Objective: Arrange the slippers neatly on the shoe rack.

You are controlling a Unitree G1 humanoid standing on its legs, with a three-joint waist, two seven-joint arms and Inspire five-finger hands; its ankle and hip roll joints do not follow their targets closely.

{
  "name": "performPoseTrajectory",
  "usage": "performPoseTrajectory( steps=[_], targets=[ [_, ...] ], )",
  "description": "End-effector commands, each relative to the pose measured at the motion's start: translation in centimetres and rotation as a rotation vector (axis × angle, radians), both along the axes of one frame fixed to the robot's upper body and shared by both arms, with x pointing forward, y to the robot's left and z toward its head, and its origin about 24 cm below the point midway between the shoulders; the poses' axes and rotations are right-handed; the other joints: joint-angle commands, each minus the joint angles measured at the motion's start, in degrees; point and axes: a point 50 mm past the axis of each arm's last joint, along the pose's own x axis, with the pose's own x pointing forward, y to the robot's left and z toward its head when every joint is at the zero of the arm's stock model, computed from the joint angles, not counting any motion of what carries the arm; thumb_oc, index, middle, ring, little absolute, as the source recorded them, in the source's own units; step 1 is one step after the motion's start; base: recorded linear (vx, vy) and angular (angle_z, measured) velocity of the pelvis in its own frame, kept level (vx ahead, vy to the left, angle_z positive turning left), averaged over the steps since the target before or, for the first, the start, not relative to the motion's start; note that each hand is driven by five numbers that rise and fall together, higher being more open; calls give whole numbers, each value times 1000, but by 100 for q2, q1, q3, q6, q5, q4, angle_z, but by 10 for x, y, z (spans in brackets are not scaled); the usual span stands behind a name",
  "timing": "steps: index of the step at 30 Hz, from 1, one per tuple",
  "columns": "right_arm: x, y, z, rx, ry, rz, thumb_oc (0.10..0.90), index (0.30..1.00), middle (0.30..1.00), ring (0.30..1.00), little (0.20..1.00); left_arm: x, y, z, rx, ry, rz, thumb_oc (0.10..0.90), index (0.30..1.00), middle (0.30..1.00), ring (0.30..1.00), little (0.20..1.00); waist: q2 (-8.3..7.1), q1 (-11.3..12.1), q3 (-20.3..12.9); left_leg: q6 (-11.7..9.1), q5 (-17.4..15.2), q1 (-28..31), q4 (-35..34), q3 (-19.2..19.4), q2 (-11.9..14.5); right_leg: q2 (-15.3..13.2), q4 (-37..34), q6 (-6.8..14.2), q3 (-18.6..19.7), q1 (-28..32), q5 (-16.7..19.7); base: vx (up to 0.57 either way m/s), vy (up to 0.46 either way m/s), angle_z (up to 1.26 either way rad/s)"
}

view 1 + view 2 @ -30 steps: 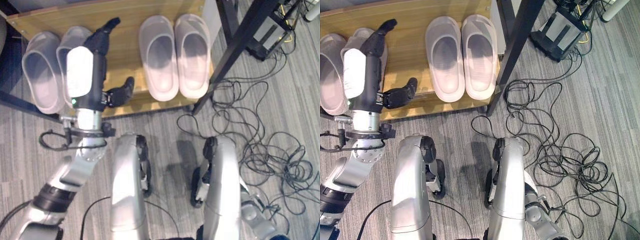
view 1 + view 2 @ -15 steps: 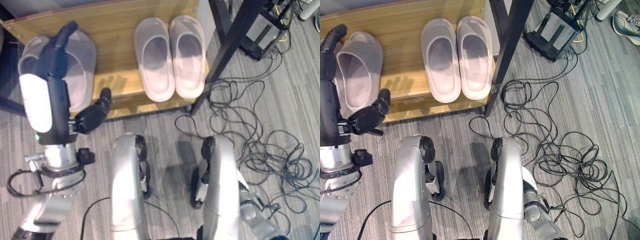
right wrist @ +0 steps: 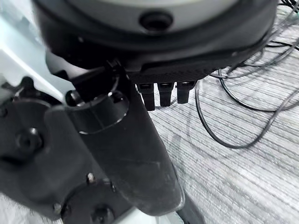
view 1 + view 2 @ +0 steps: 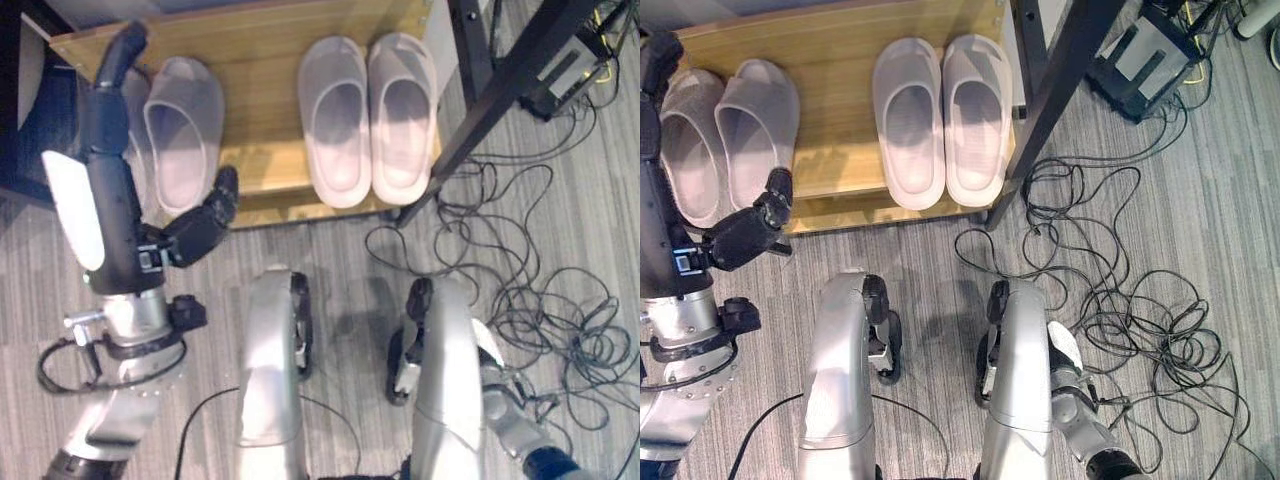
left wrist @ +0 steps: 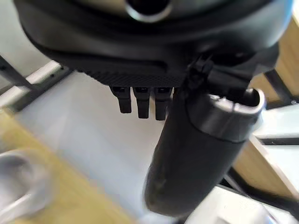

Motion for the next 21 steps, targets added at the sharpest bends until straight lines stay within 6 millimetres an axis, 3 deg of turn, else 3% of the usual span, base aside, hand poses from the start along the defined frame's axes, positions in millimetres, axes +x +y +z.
performPoseTrajectory(
  steps=[1, 4, 5, 9, 10, 12, 13, 14, 15, 17, 19, 21],
  targets=[
    [-10, 9, 0, 117, -179, -147, 800, 900, 900, 900, 900, -24, -8, 33, 68, -235, -99, 800, 900, 900, 900, 900, -448, 315, -870, 624, 439, 848, -1668, -522, 296, -82, -1910, -297, 70, 336, 1346, 11, 17, 78],
    [-20, 12, -16, 123, -112, -208, 800, 900, 900, 900, 900, -23, -11, 25, 62, -198, -121, 800, 900, 900, 900, 900, -493, 439, -904, 582, 658, 1459, -2395, -547, 331, -200, -2612, -279, -191, 995, 1453, 14, -24, 49],
    [-33, 11, -30, 119, -43, -258, 800, 900, 900, 900, 900, -25, -13, 19, 70, -164, -135, 800, 900, 900, 900, 900, -530, 523, -1013, 532, 792, 1839, -2930, -538, 320, -288, -3146, -250, -398, 1418, 1452, 51, -83, 22],
    [-52, 10, -42, 152, 7, -345, 800, 900, 900, 900, 900, -27, -12, 6, 95, -91, -136, 800, 900, 900, 900, 900, -540, 556, -1062, 446, 1015, 2318, -3535, -566, 306, -366, -3738, -207, -679, 2010, 1578, 20, -55, 48],
    [-66, 11, -52, 180, 53, -414, 800, 900, 900, 900, 900, -31, -12, -10, 135, -4, -140, 800, 900, 900, 900, 900, -548, 588, -1210, 354, 1225, 2902, -4235, -513, 296, -368, -4526, -149, -952, 2636, 1728, 62, -71, 23],
    [-72, 13, -56, 186, 75, -430, 800, 900, 900, 900, 900, -32, -11, -17, 135, 28, -137, 800, 900, 900, 900, 900, -557, 591, -1258, 331, 1323, 3243, -4606, -518, 305, -340, -4926, -122, -1077, 2991, 1830, 107, -59, 35],
    [-78, 16, -61, 185, 115, -441, 800, 900, 900, 900, 900, -32, -9, -36, 138, 133, -124, 800, 900, 900, 900, 900, -576, 630, -1365, 310, 1464, 3855, -5257, -502, 324, -271, -5544, -14, -1213, 3544, 2064, 111, -32, 37],
    [-78, 16, -62, 185, 116, -441, 800, 900, 900, 900, 900, -32, -9, -36, 138, 134, -125, 800, 900, 900, 900, 900, -566, 630, -1337, 309, 1496, 3932, -5329, -505, 329, -260, -5615, -14, -1231, 3623, 2097, 170, -53, 31],
    [-87, 19, -67, 187, 152, -455, 800, 900, 900, 900, 900, -31, -8, -53, 163, 226, -119, 800, 900, 900, 900, 900, -631, 641, -1423, 232, 1738, 4570, -6011, -517, 354, -131, -6327, 51, -1355, 4265, 2344, 155, -70, 28],
    [-93, 20, -70, 191, 174, -463, 800, 900, 900, 900, 900, -31, -8, -66, 184, 293, -121, 800, 900, 900, 900, 900, -653, 648, -1413, 220, 1898, 5005, -6481, -549, 351, -20, -6738, 117, -1450, 4674, 2517, 150, -75, 12],
    [-103, 21, -74, 225, 197, -486, 800, 900, 900, 900, 900, -34, 0, -102, 219, 476, -82, 800, 900, 900, 900, 900, -670, 554, -1517, 147, 2328, 5763, -7461, -514, 313, 36, -7376, 262, -1576, 5276, 3058, 67, -18, 11],
    [-107, 19, -75, 252, 201, -498, 800, 900, 900, 900, 900, -38, 9, -133, 282, 618, -27, 800, 900, 900, 900, 900, -574, 302, -1489, 130, 2704, 6379, -8237, -525, 287, 218, -7522, 604, -1057, 5574, 3604, 22, -25, 12]
  ],
)
